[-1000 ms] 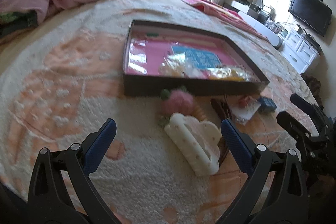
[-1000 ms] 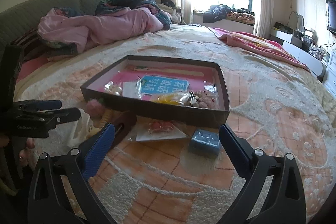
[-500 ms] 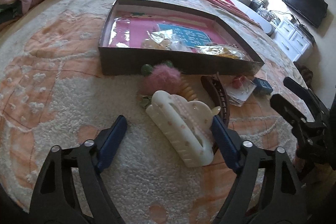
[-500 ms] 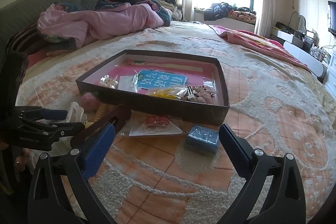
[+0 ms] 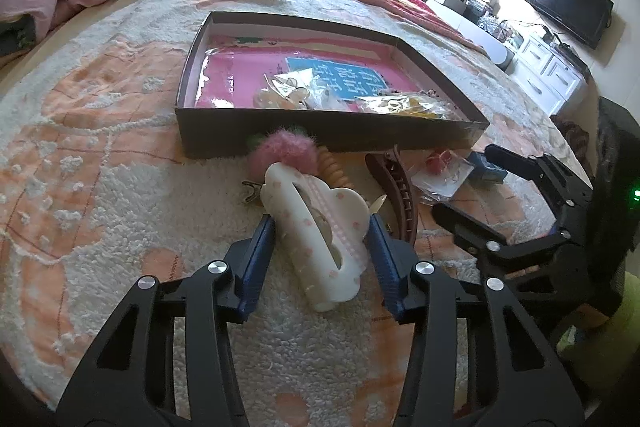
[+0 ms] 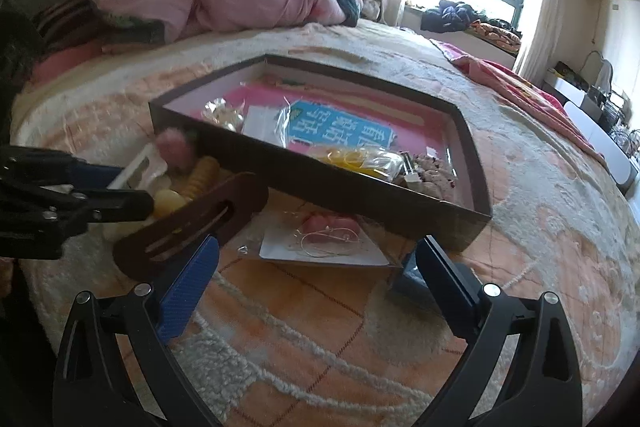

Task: Organize jewelry
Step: 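Reach the left tool to the white cloud-shaped hair claw and close on it, then lift the white hair claw with the left tool while the right grasps the red-earring card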

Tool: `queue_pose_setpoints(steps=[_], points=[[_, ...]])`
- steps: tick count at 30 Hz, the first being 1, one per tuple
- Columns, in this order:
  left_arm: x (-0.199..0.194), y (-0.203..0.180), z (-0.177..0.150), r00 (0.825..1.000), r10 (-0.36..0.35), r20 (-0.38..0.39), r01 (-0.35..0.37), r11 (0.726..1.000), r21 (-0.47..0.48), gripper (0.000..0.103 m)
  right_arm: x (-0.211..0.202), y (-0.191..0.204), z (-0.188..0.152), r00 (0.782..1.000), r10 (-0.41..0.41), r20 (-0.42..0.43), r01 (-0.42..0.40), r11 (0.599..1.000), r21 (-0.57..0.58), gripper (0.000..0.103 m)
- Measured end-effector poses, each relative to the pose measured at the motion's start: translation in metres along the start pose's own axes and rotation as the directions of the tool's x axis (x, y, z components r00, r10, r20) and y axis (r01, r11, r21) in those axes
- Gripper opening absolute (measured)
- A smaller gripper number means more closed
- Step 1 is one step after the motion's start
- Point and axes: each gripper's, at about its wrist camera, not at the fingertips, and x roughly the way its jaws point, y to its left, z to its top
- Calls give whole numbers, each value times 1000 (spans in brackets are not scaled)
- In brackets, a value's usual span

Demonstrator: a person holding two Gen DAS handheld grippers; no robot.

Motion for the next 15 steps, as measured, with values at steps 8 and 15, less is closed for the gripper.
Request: queue_pose_setpoints(steps=[8, 15], points=[[-1, -1, 2, 1000, 2, -12, -2, 1000, 0, 39, 19, 1, 7, 998, 6, -61, -6, 1000, -10, 87], [7, 3, 0, 999, 8, -38, -9, 1000, -6, 38, 27, -1, 11, 996, 28, -87, -27, 1000, 10, 77]])
